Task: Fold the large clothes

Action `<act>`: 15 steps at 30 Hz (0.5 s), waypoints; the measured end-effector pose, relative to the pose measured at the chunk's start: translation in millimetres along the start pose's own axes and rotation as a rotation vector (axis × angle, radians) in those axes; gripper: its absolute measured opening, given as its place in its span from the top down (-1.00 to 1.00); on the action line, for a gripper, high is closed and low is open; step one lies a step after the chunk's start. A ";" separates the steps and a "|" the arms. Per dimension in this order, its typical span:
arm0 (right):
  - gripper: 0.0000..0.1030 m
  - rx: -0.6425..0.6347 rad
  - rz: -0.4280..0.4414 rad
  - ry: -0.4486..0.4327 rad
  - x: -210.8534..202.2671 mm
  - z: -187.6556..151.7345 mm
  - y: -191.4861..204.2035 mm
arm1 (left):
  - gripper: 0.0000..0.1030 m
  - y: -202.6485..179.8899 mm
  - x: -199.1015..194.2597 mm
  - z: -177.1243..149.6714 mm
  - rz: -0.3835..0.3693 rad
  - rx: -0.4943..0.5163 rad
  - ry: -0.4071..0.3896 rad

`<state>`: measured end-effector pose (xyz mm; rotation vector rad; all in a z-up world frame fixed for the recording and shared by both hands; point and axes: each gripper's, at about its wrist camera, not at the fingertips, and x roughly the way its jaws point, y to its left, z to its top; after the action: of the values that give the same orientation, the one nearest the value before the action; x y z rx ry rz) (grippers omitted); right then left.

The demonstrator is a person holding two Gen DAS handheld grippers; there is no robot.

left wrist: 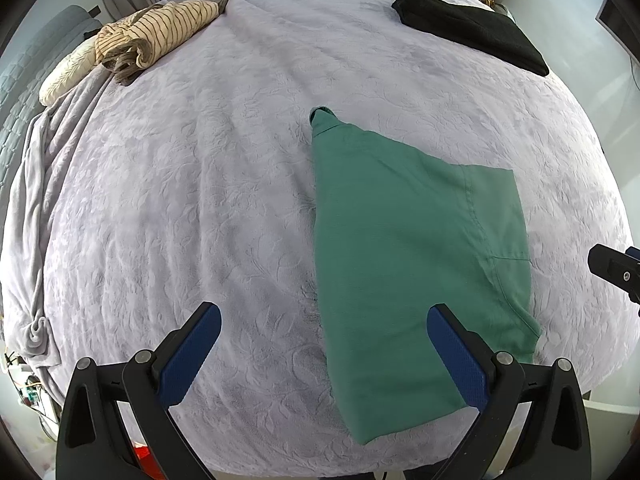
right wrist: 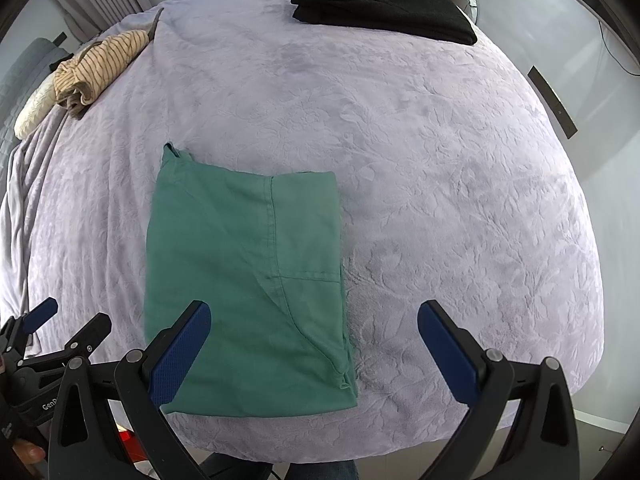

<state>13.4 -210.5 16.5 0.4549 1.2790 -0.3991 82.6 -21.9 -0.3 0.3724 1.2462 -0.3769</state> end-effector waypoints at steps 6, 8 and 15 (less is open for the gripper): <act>-0.99 0.001 -0.001 0.000 0.5 -1.2 -0.7 | -1.00 -0.2 0.0 0.0 0.001 -0.001 0.000; -0.99 0.002 0.000 0.001 0.7 -1.8 -1.9 | -1.00 -0.2 0.1 0.0 0.001 0.000 0.000; -0.99 0.001 -0.001 0.000 0.6 -1.0 -0.9 | -1.00 -0.9 0.1 -0.2 0.001 -0.002 0.001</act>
<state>12.3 -210.7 15.5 0.4550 1.2797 -0.4007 82.1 -22.6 -0.5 0.3719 1.2469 -0.3748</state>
